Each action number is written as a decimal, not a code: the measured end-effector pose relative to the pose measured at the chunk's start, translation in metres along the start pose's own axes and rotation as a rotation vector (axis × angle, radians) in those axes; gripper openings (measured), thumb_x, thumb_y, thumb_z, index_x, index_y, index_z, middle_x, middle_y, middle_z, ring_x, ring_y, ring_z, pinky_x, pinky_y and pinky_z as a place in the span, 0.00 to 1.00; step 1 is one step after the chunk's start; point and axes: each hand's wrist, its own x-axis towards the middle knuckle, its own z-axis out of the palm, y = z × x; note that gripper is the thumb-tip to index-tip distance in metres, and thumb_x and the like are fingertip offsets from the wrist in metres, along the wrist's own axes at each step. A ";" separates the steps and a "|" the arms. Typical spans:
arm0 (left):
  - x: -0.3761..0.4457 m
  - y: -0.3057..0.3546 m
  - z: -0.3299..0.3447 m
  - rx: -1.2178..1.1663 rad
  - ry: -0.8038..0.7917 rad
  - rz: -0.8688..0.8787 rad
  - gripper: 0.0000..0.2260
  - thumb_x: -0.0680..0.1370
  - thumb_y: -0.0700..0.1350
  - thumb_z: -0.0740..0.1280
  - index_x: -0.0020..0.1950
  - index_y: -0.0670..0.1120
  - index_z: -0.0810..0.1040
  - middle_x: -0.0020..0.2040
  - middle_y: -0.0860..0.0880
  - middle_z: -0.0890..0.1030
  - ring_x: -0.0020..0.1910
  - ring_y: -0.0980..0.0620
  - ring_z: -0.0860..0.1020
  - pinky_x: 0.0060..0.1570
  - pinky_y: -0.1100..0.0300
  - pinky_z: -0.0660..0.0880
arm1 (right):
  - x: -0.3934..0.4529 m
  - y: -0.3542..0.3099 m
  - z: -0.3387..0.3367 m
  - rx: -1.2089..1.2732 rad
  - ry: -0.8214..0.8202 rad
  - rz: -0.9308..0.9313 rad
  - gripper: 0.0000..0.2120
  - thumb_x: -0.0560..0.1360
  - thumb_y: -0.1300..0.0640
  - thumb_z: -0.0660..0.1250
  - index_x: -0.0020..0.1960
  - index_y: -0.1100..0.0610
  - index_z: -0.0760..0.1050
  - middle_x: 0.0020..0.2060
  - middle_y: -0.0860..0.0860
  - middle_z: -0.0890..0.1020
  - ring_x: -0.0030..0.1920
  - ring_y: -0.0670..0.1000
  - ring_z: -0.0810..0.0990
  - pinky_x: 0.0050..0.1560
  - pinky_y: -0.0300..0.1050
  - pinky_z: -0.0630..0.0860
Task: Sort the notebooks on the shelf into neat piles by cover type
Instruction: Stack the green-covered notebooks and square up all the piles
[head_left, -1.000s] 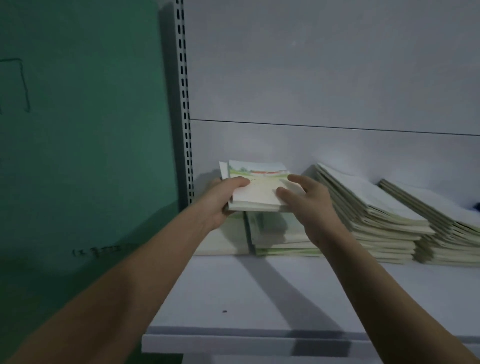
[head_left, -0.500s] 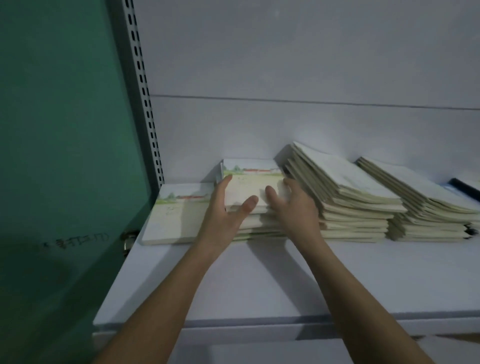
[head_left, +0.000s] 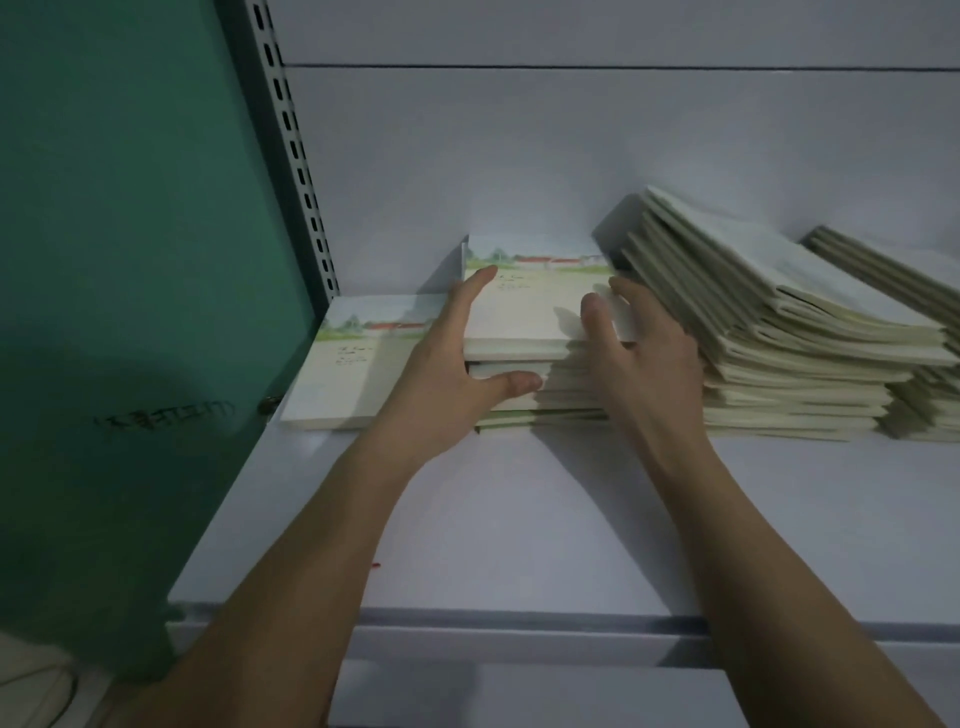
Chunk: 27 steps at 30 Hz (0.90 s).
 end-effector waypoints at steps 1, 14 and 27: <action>0.000 -0.001 0.000 -0.002 0.003 -0.004 0.41 0.68 0.47 0.79 0.73 0.66 0.60 0.69 0.59 0.69 0.68 0.56 0.69 0.67 0.52 0.71 | 0.000 0.001 0.000 0.008 -0.011 -0.005 0.24 0.77 0.40 0.57 0.70 0.48 0.70 0.65 0.48 0.77 0.63 0.54 0.75 0.65 0.51 0.69; -0.036 -0.007 -0.090 0.007 0.404 -0.075 0.17 0.84 0.52 0.56 0.72 0.50 0.68 0.67 0.57 0.71 0.66 0.58 0.69 0.62 0.63 0.63 | -0.055 -0.056 0.015 0.023 -0.001 -0.768 0.12 0.79 0.61 0.61 0.59 0.64 0.77 0.56 0.56 0.80 0.58 0.54 0.76 0.60 0.43 0.72; -0.099 -0.076 -0.204 -0.354 0.146 -0.536 0.16 0.83 0.53 0.56 0.67 0.49 0.71 0.63 0.46 0.78 0.61 0.46 0.77 0.62 0.48 0.74 | -0.065 -0.101 0.138 -0.689 -0.659 -0.380 0.44 0.70 0.22 0.45 0.78 0.46 0.51 0.78 0.50 0.52 0.78 0.56 0.48 0.74 0.63 0.48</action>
